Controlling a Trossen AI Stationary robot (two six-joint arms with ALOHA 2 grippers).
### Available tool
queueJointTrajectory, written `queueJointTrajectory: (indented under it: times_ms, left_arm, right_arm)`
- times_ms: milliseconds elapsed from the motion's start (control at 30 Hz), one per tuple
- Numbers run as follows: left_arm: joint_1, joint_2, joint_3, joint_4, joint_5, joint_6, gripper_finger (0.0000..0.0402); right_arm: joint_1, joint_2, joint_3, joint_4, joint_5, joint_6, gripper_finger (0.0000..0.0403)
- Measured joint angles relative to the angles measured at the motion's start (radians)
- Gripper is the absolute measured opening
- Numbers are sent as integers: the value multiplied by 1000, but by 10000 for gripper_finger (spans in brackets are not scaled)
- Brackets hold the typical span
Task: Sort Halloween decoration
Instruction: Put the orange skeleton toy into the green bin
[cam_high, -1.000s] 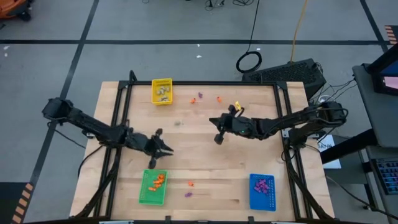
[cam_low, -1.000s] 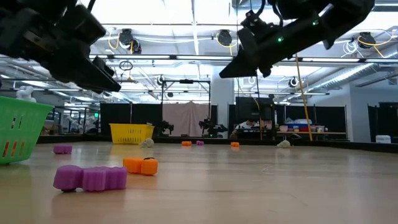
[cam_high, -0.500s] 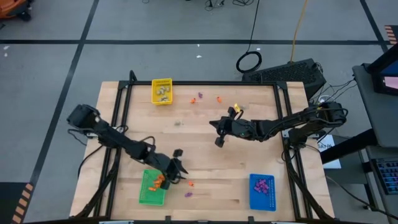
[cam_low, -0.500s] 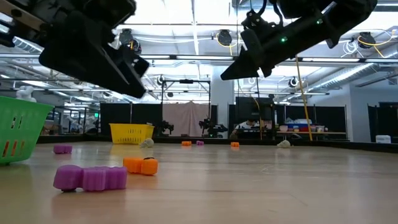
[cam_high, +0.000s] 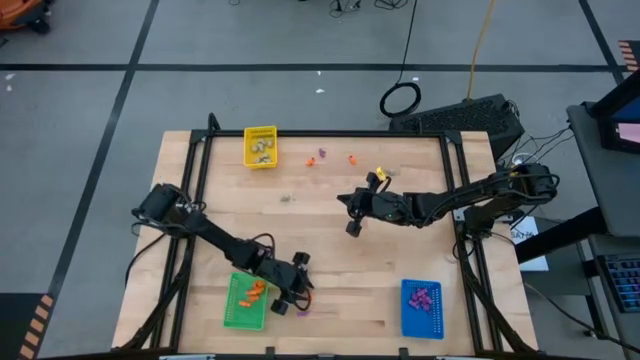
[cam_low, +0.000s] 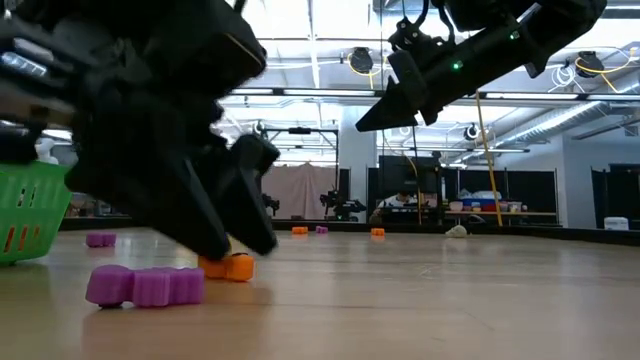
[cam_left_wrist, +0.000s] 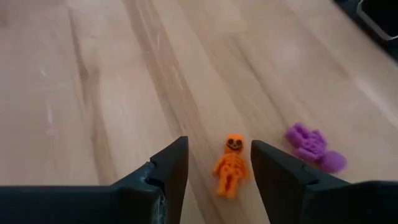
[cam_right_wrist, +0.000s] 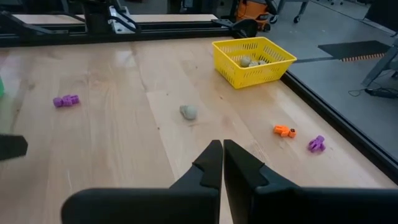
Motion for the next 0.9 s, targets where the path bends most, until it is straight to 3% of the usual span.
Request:
queueJointTrajectory:
  times_ms: [267, 367, 533, 600, 900]
  left_arm:
    - [-2, 78, 57, -31, -40, -28, 165]
    - [-8, 82, 64, -36, -59, -29, 126]
    - [-7, 84, 79, -49, -61, -28, 23]
    - [-8, 78, 87, -71, -61, -28, 15]
    - [-84, -143, 219, -491, -97, -97, 9]
  right_arm:
    - [0, 0, 0, -8, -4, 0, 0]
    - [0, 0, 0, -11, -5, 5, 0]
    - [0, 0, 0, -12, -5, 7, 0]
    - [0, 0, 0, -12, -5, 8, 0]
    - [0, 0, 0, -22, -8, 26, 0]
